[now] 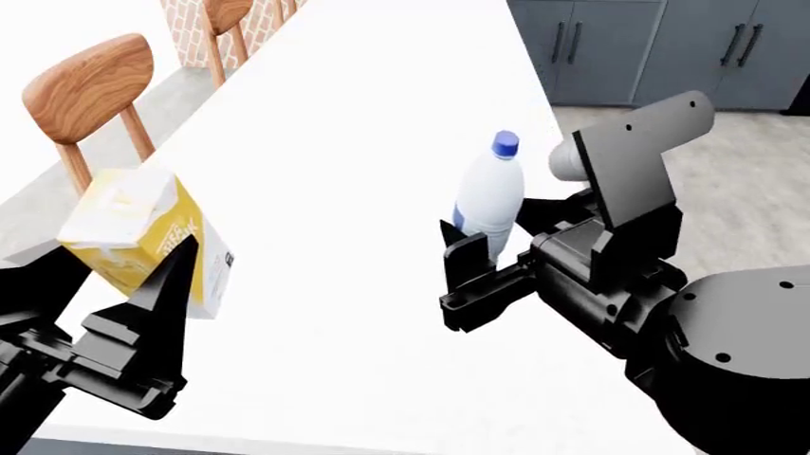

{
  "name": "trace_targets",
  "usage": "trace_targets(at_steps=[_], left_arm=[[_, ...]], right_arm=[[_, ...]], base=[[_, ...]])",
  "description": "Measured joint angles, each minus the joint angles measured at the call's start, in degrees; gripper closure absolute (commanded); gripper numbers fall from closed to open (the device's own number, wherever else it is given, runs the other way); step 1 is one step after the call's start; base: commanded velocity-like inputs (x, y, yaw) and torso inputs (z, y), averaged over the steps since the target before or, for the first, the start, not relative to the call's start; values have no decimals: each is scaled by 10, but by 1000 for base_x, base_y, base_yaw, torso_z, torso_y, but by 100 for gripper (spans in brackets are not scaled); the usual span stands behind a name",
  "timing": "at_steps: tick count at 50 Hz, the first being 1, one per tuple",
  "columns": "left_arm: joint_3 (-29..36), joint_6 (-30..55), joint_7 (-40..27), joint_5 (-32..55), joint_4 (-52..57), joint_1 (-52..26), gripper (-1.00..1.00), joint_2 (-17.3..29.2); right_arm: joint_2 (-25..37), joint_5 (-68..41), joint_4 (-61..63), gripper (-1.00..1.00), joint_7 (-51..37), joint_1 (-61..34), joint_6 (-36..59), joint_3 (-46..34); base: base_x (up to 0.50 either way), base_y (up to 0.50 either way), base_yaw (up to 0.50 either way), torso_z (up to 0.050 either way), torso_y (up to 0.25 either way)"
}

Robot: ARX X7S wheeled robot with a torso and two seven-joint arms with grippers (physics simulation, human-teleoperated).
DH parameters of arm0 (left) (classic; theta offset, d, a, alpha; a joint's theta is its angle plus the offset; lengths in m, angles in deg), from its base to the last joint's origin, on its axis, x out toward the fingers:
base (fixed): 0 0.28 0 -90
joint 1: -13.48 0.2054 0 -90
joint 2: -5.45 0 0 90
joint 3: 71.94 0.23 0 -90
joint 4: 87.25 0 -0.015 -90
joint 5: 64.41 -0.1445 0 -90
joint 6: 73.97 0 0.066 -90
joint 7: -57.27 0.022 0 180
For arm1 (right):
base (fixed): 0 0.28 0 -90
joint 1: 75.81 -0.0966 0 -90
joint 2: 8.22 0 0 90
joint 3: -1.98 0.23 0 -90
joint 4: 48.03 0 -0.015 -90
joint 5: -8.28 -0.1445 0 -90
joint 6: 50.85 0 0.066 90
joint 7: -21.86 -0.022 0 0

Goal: Move the drinks to the dining counter.

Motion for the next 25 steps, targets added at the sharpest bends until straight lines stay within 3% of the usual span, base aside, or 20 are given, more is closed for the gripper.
trace_targets(at_steps=[6, 7, 25], left_arm=[[0, -2, 0, 0, 0, 1, 100, 1], [0, -2, 0, 0, 0, 2, 100, 1], [0, -6, 1, 0, 0, 5, 100, 2]], right_arm=[[1, 1, 2, 100, 3, 1, 1, -1], [2, 0, 2, -100, 3, 1, 1, -1], [5, 5, 5, -100, -3, -11, 7, 0]], base=[[0, 0, 0, 2, 0], [0, 0, 0, 0, 0], [0, 0, 0, 0, 1]])
